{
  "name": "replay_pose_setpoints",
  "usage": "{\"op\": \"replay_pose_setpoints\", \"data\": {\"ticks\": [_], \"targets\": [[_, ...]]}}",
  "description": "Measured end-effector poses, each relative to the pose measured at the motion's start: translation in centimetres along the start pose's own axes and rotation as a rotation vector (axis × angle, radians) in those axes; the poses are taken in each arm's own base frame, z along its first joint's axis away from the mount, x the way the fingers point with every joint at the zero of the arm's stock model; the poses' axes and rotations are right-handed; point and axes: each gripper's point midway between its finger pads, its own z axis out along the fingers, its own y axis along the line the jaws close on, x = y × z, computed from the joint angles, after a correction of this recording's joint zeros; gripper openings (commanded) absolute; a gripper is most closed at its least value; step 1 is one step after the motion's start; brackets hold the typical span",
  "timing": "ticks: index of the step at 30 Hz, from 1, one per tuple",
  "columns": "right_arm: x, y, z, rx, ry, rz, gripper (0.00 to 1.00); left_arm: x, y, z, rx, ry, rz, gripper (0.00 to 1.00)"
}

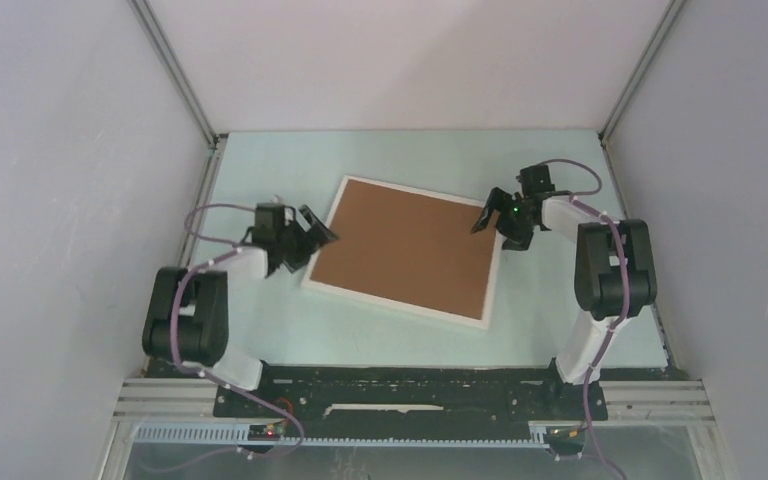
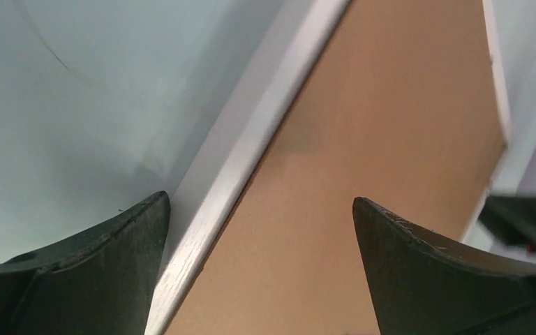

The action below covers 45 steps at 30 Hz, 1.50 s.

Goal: Put the photo into the frame

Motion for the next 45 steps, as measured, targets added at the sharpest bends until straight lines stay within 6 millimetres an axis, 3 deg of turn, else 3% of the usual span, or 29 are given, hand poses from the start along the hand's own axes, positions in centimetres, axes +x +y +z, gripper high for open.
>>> {"op": "replay_pose_setpoints", "data": {"ticks": [6, 9, 12, 16, 19, 22, 37, 45], "targets": [[-4.0, -5.0, -1.3, 0.140, -0.120, 0.009, 0.98, 10.1, -3.0, -3.0, 0.112, 0.121, 0.047, 1.00], [-4.9, -5.8, -1.3, 0.194, -0.125, -0.006, 0.98, 12.9, -3.5, -4.4, 0.127, 0.198, 0.074, 1.00], [-5.0, -6.1, -1.3, 0.218, -0.116, -0.012, 0.98, 13.1, -3.5, -5.6, 0.125, 0.218, 0.089, 0.97], [-4.7, -6.1, -1.4, 0.211, -0.100, -0.014, 0.98, 10.2, -4.3, -7.1, 0.133, 0.149, 0.106, 0.85], [-4.7, -6.1, -1.5, 0.189, -0.099, -0.008, 0.97, 8.4, -5.5, -7.4, 0.150, 0.114, 0.135, 0.87], [-4.7, -6.0, -1.5, 0.171, -0.101, -0.006, 0.97, 7.8, -6.6, -7.0, 0.162, 0.121, 0.164, 0.89], [-4.7, -5.6, -1.6, 0.101, -0.090, 0.014, 0.95, 11.6, -5.2, -4.2, 0.066, 0.228, 0.237, 0.89], [-4.6, -5.6, -1.5, 0.096, -0.090, 0.014, 0.95, 11.9, -6.2, -3.5, 0.092, 0.252, 0.217, 0.89]]}}
